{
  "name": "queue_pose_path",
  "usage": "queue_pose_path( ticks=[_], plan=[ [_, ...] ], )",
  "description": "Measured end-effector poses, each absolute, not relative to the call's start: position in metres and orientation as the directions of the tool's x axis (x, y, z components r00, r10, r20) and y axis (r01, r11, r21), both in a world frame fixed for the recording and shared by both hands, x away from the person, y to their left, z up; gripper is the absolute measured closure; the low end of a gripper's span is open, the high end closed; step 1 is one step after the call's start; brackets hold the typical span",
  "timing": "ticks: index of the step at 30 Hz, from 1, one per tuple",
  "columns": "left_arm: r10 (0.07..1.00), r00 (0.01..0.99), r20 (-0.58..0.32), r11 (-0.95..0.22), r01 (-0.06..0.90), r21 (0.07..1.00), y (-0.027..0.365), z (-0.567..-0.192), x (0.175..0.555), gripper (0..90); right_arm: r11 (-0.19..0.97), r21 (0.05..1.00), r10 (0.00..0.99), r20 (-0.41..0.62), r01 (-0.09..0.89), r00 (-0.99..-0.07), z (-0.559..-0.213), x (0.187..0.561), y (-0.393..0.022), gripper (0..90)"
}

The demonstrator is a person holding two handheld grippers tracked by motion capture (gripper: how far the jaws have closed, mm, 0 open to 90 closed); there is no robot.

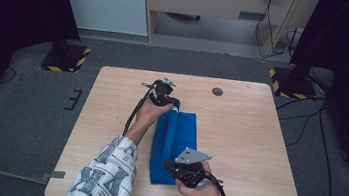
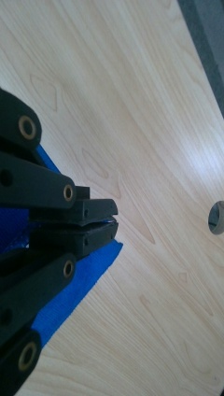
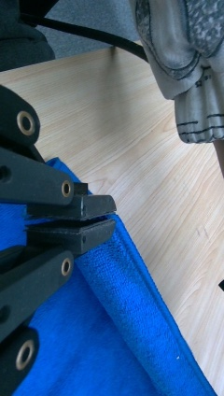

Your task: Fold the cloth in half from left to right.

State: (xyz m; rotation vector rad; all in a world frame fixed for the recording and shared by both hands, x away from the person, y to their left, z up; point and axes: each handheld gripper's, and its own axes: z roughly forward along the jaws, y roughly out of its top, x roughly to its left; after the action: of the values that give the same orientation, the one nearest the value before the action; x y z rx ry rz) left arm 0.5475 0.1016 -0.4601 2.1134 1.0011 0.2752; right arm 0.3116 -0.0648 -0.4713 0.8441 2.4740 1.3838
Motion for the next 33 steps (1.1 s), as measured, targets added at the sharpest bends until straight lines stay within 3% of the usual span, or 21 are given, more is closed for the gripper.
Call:
queue_pose_path(
  ticks=[33],
  plan=[
    [0.723, 0.680, -0.121, -0.426, 0.576, 0.698, 0.075, -0.474, 0.552, 87.5, 0.403, 0.800, 0.617, 0.122, 0.445, -0.777, -0.486, 0.315, -0.098, 86.2]
  ],
)
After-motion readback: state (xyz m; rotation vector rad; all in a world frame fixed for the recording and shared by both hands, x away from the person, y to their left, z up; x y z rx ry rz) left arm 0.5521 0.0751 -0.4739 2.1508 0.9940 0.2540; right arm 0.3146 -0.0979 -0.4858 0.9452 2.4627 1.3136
